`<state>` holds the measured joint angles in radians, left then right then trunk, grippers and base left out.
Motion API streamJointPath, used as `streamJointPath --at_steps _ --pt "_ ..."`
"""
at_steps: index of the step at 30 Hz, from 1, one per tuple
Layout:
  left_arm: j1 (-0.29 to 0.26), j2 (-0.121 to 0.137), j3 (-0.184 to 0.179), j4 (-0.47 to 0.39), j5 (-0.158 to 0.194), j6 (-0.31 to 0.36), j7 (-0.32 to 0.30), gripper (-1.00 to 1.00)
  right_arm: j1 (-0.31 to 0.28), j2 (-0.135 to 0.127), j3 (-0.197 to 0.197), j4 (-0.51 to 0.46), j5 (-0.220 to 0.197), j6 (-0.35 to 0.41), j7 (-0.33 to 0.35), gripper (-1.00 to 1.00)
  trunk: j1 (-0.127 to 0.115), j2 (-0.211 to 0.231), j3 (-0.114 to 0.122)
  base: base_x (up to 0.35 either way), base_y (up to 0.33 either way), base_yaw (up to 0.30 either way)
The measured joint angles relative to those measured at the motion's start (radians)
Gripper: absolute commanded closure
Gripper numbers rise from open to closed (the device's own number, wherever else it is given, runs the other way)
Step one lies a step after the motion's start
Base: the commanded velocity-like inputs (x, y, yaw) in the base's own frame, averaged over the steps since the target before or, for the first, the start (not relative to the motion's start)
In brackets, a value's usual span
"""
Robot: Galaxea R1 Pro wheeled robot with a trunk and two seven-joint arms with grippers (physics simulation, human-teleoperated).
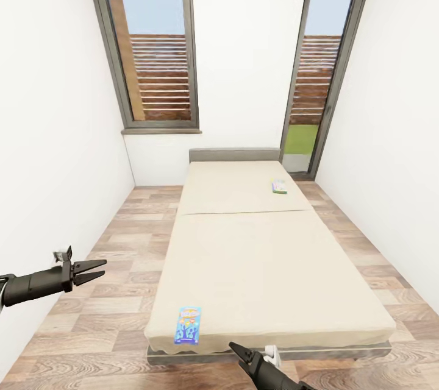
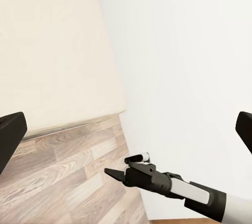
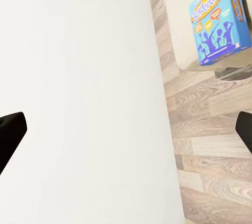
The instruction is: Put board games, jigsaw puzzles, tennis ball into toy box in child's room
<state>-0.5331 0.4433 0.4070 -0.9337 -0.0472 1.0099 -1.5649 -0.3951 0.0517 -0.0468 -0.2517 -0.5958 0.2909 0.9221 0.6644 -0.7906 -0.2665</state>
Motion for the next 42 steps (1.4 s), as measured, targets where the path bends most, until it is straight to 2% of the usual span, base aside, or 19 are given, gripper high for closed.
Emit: streamJointPath --at_steps 7,11,15,18,22,34,39,42 --pt "0.0 -0.002 -0.001 0.0 0.0 0.002 0.0 -1.0 0.0 0.008 -0.007 -0.002 -0.012 0.006 -0.011 -1.0 0.027 -0.049 -0.022 0.0 0.0 0.0" --pt "0.0 -0.003 -0.002 0.0 0.0 0.003 0.0 -1.0 -0.007 0.02 -0.01 -0.003 -0.021 0.017 -0.047 -1.0 0.042 -0.077 -0.035 0.0 0.0 0.0" --pt "0.0 -0.003 -0.003 0.0 0.0 0.003 0.0 -1.0 -0.018 0.044 -0.011 -0.004 -0.033 0.033 -0.127 -1.0 0.058 -0.105 -0.047 0.0 0.0 0.0" --pt "0.0 -0.003 -0.003 0.0 0.0 0.005 0.0 -1.0 -0.027 0.064 -0.011 -0.005 -0.041 0.055 -0.239 -1.0 0.069 -0.126 -0.057 0.0 0.008 0.0" --pt "0.0 -0.003 -0.003 0.0 0.0 0.012 0.0 -1.0 -0.029 0.071 -0.012 -0.004 -0.043 0.062 -0.286 -1.0 0.084 -0.154 -0.069 0.0 0.046 0.0" --pt "0.0 -0.003 -0.004 0.0 -0.001 0.021 0.0 -1.0 -0.031 0.072 -0.015 -0.005 -0.05 0.071 -0.316 -1.0 0.13 -0.238 -0.107 0.0 0.014 0.0" --pt "0.0 -0.004 -0.003 0.0 -0.001 0.02 0.0 -1.0 -0.031 0.071 -0.026 -0.005 -0.075 0.073 -0.314 -1.0 0.15 -0.273 -0.122 0.0 0.001 0.0" --pt "0.0 -0.004 -0.003 0.0 0.0 0.018 0.0 -1.0 -0.031 0.072 -0.031 -0.005 -0.104 0.073 -0.314 -1.0 0.161 -0.294 -0.132 0.0 0.0 0.0"
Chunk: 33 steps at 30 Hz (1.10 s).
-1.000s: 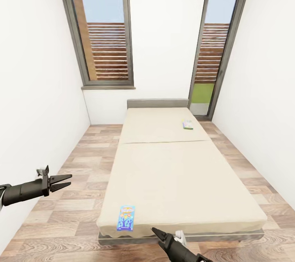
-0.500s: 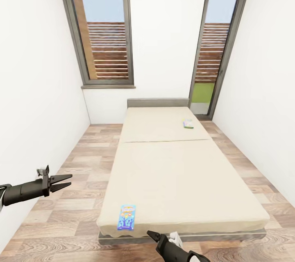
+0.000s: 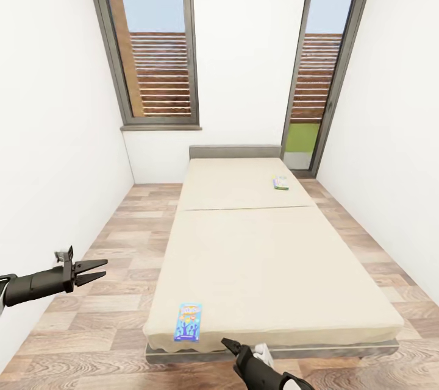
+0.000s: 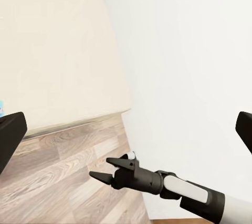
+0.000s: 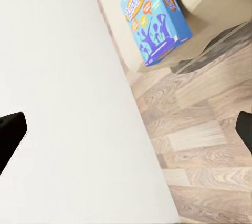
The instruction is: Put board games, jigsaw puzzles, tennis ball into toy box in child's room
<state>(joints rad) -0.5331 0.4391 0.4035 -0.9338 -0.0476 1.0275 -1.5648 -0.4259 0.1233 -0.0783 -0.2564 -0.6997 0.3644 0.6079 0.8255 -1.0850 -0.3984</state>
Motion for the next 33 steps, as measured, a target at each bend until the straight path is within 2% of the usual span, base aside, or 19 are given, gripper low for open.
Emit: streamJointPath --at_steps 7,12,16,22,30,33 --pt "0.0 0.0 -0.001 0.0 0.0 -0.001 0.0 -1.0 0.0 0.0 -0.006 0.0 -0.052 0.001 -0.001 -1.0 0.027 -0.049 -0.022 0.0 0.0 0.0" --pt "0.0 0.0 -0.001 0.0 -0.001 -0.001 0.0 -1.0 0.001 -0.001 -0.011 0.0 -0.112 0.002 -0.001 -1.0 0.046 -0.084 -0.038 0.0 0.0 0.0" --pt "0.0 0.0 -0.001 0.0 -0.001 -0.001 0.0 -1.0 0.001 0.003 -0.011 0.0 -0.137 0.002 -0.001 -1.0 0.061 -0.112 -0.05 0.0 0.0 0.0" --pt "0.0 0.0 -0.001 0.0 -0.001 -0.002 0.0 -1.0 0.0 0.005 -0.01 -0.002 -0.147 0.009 -0.001 -1.0 0.084 -0.154 -0.069 0.0 0.0 0.0" --pt "0.0 0.0 -0.001 0.001 -0.001 -0.002 0.0 -1.0 0.0 0.012 -0.009 -0.003 -0.151 0.032 -0.003 -1.0 0.084 -0.154 -0.069 0.0 0.0 0.0" --pt "0.0 -0.001 -0.001 0.001 -0.001 -0.002 0.0 -1.0 0.0 0.014 -0.009 -0.003 -0.151 0.035 -0.005 -1.0 0.096 -0.175 -0.078 0.0 0.0 0.0"
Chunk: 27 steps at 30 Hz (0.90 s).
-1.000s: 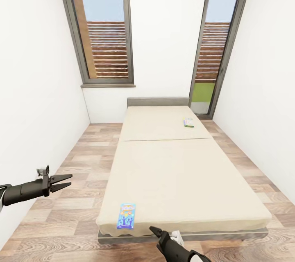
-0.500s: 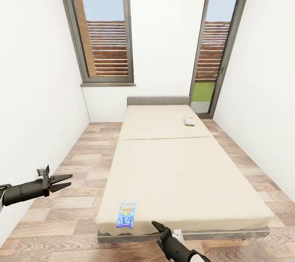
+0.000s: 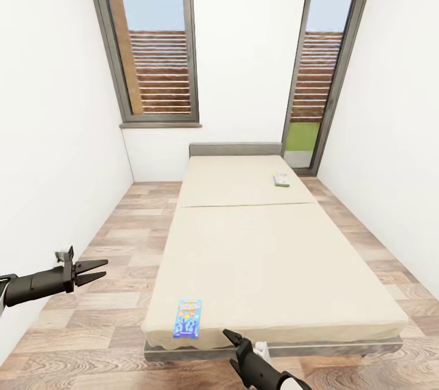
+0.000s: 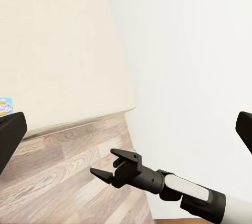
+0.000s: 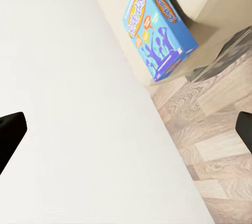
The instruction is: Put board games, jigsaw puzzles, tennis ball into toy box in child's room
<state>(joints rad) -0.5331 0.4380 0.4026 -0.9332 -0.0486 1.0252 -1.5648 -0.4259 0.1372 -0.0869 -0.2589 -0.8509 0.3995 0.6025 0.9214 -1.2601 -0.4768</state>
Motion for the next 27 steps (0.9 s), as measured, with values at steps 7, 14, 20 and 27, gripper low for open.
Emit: streamJointPath --at_steps 7,14,20,27 --pt "0.0 0.0 0.001 -0.001 0.001 0.0 0.0 -1.0 0.0 0.001 0.0 0.0 -0.001 0.005 -0.002 -1.0 0.027 -0.049 -0.022 0.0 0.0 0.0" --pt "0.0 0.0 0.003 -0.001 0.002 -0.002 0.0 -1.0 0.0 0.001 -0.001 0.0 -0.001 0.013 0.001 -1.0 0.054 -0.098 -0.044 0.0 0.0 0.0" --pt "0.0 0.001 0.006 -0.001 0.003 -0.003 0.0 -1.0 0.0 -0.002 -0.002 0.0 -0.001 0.015 0.003 -1.0 0.077 -0.14 -0.063 0.0 0.0 0.0" --pt "0.0 0.001 0.008 -0.001 0.003 -0.007 0.0 -1.0 0.0 -0.003 -0.002 0.0 -0.001 0.014 0.004 -1.0 0.104 -0.189 -0.085 0.0 0.0 0.0"
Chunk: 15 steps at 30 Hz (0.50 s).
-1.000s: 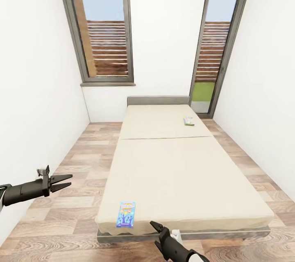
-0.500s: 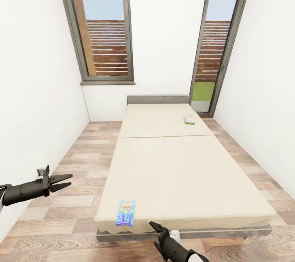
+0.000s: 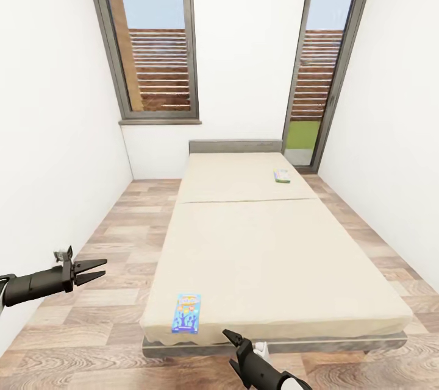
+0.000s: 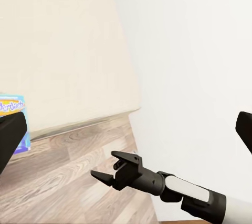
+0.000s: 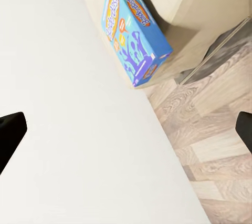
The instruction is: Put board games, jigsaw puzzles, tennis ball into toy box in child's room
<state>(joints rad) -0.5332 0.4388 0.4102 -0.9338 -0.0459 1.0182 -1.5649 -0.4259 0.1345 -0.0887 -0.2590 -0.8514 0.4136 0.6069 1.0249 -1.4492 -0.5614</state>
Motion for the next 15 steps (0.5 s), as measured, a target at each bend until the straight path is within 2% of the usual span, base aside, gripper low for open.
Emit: streamJointPath --at_steps 15 --pt "0.0 0.0 0.001 0.0 0.0 -0.001 0.0 -1.0 0.0 0.001 0.001 -0.008 0.001 -0.01 0.006 -1.0 0.058 -0.105 -0.047 0.0 0.0 0.0"
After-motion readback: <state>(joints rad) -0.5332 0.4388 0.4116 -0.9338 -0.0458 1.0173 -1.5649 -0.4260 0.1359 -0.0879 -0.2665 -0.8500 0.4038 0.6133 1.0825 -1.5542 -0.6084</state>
